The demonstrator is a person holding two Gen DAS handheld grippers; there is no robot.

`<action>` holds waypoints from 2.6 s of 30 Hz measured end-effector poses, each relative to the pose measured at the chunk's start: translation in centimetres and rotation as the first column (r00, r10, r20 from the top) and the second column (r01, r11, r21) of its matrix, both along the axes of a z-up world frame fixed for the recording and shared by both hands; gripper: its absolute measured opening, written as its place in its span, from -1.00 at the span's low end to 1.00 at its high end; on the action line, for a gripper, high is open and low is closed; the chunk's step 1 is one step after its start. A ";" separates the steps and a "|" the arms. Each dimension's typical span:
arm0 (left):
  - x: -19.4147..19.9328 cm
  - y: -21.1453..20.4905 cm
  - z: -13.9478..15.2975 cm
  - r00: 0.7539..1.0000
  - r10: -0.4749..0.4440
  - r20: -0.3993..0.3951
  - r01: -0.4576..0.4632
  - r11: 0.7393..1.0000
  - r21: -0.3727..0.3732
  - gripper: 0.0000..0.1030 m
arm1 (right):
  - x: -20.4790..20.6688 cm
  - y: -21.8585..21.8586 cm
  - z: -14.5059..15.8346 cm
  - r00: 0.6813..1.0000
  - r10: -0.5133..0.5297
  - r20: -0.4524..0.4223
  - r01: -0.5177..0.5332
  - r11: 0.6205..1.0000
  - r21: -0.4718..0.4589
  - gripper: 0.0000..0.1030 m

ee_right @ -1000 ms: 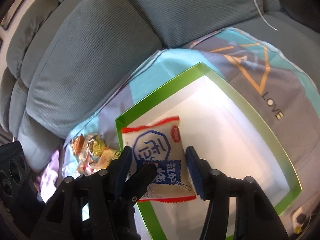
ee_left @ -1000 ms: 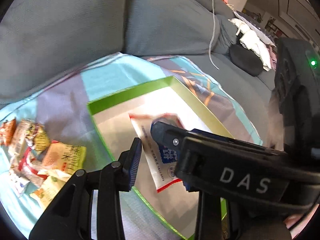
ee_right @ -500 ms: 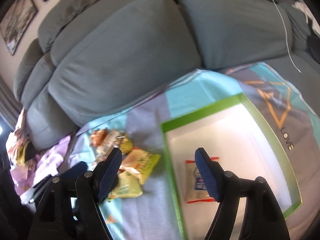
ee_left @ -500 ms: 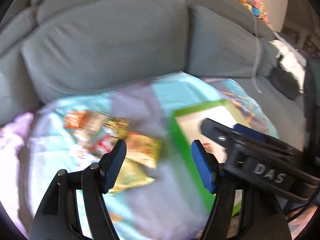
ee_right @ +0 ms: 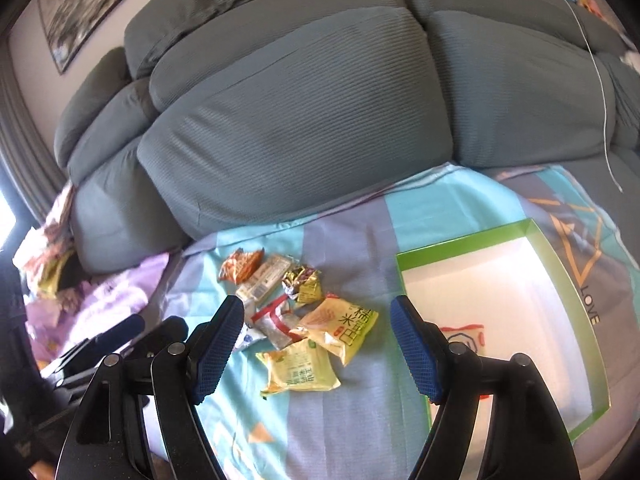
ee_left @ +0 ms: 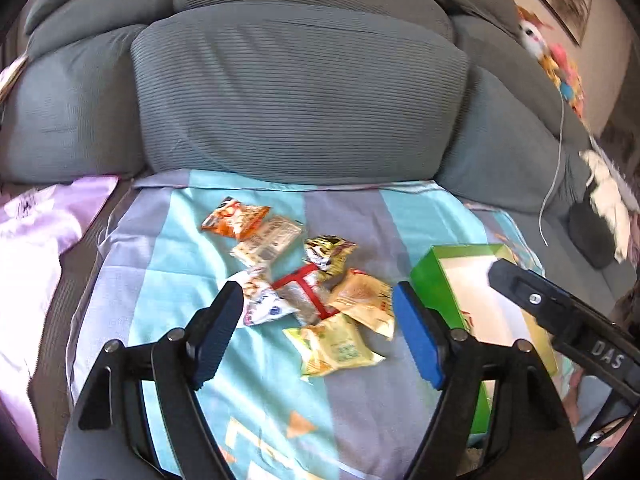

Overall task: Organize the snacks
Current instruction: 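Move the right tool back to the snack pile toward the yellow-green bag, then close the right gripper on the yellow-green snack bag and lift it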

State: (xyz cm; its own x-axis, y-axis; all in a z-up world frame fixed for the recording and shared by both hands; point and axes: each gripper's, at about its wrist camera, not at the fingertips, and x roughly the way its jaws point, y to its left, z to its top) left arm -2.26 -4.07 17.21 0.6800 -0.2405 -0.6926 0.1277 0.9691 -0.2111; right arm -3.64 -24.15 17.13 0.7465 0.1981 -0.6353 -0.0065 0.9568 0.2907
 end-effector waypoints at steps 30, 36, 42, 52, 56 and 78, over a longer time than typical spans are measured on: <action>4.7 -0.4 -12.8 0.938 -0.071 -0.339 0.050 0.996 -0.071 0.32 | 9.1 4.6 -10.8 0.904 0.235 -0.357 -0.180 0.967 0.183 0.33; 5.2 -1.5 -14.3 0.920 -0.088 -0.381 0.051 0.993 -0.107 0.22 | 9.9 4.8 -13.7 0.868 0.242 -0.434 -0.181 0.967 0.177 0.33; 5.4 -2.0 -15.6 0.907 -0.096 -0.411 0.034 0.987 -0.154 0.11 | 10.5 6.2 -15.6 0.839 0.242 -0.488 -0.207 0.970 0.127 0.33; 5.8 -3.1 -15.5 0.921 -0.118 -0.372 0.061 0.985 -0.162 -0.13 | 10.7 6.3 -16.9 0.833 0.268 -0.484 -0.218 0.963 0.160 0.34; 5.4 -3.5 -15.1 0.929 -0.128 -0.347 0.079 0.985 -0.153 -0.29 | 10.5 6.5 -16.9 0.831 0.291 -0.474 -0.229 0.956 0.186 0.15; 6.3 -4.6 -15.5 0.959 -0.152 -0.239 0.115 0.980 -0.163 -0.30 | 10.2 6.3 -16.1 0.887 0.217 -0.408 -0.189 0.976 0.107 -0.02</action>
